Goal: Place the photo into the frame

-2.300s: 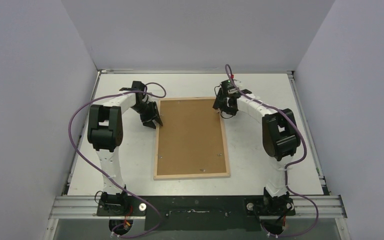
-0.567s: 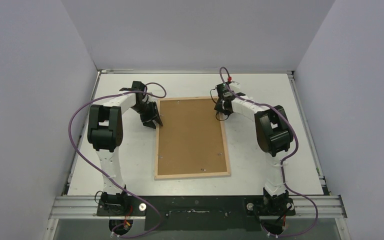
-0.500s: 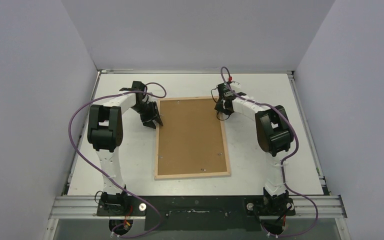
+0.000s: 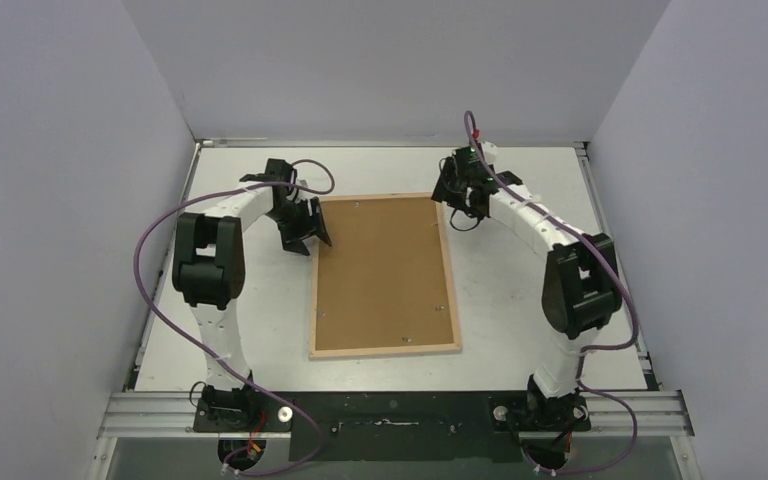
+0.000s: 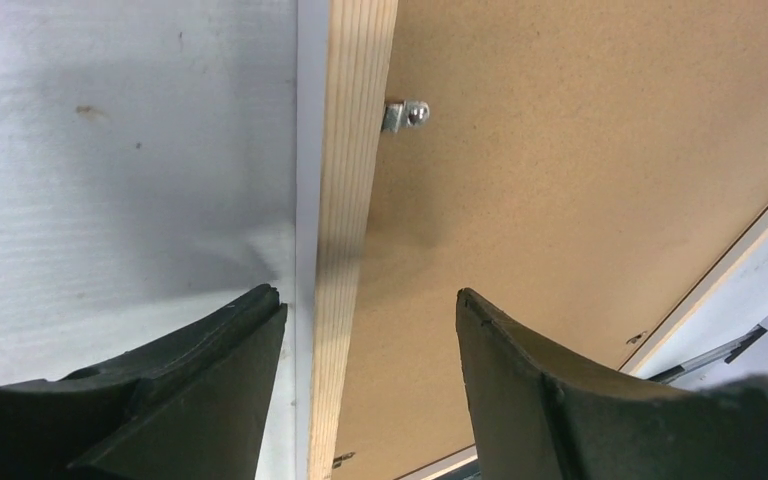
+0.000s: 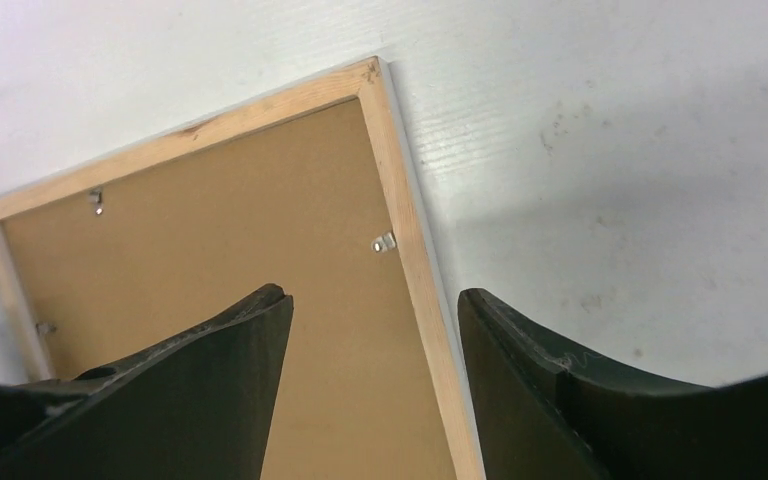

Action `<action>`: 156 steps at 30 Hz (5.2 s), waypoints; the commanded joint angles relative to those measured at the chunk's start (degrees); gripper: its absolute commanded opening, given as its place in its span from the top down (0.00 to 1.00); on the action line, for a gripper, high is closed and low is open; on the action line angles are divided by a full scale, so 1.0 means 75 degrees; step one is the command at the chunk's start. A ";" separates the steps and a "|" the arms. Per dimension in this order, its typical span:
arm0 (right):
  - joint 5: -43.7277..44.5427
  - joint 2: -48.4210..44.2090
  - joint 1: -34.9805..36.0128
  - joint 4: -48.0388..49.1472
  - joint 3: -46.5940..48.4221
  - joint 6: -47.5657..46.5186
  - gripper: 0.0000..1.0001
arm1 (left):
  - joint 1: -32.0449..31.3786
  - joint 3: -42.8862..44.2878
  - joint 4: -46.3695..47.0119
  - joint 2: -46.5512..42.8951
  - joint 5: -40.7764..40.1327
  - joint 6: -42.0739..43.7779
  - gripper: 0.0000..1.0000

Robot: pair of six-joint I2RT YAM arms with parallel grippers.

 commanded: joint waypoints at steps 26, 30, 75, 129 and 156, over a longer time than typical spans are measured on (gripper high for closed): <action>0.0621 -0.3031 0.1827 -0.2173 -0.3596 0.2401 0.33 | -0.0086 -0.2778 0.1119 -0.2021 -0.0323 -0.0246 0.50; 0.0986 -0.3023 0.1831 -0.2181 -0.3843 0.2835 0.33 | -0.0089 -0.2889 0.1204 -0.1919 -0.0074 -0.0313 0.60; -0.0689 -0.2017 0.1069 -0.1187 -0.4128 0.1949 0.38 | 0.0141 -0.2830 0.1862 -0.1468 0.0268 -0.1140 1.00; -0.1218 -0.2484 0.0684 -0.1464 -0.3918 0.0354 0.64 | 0.0236 -0.2606 0.1604 -0.1287 0.0366 -0.0910 1.00; -0.0191 -0.1559 0.0903 -0.0918 -0.3166 -0.0763 0.61 | 0.0283 -0.2553 0.1405 -0.1688 -0.0065 -0.0827 0.86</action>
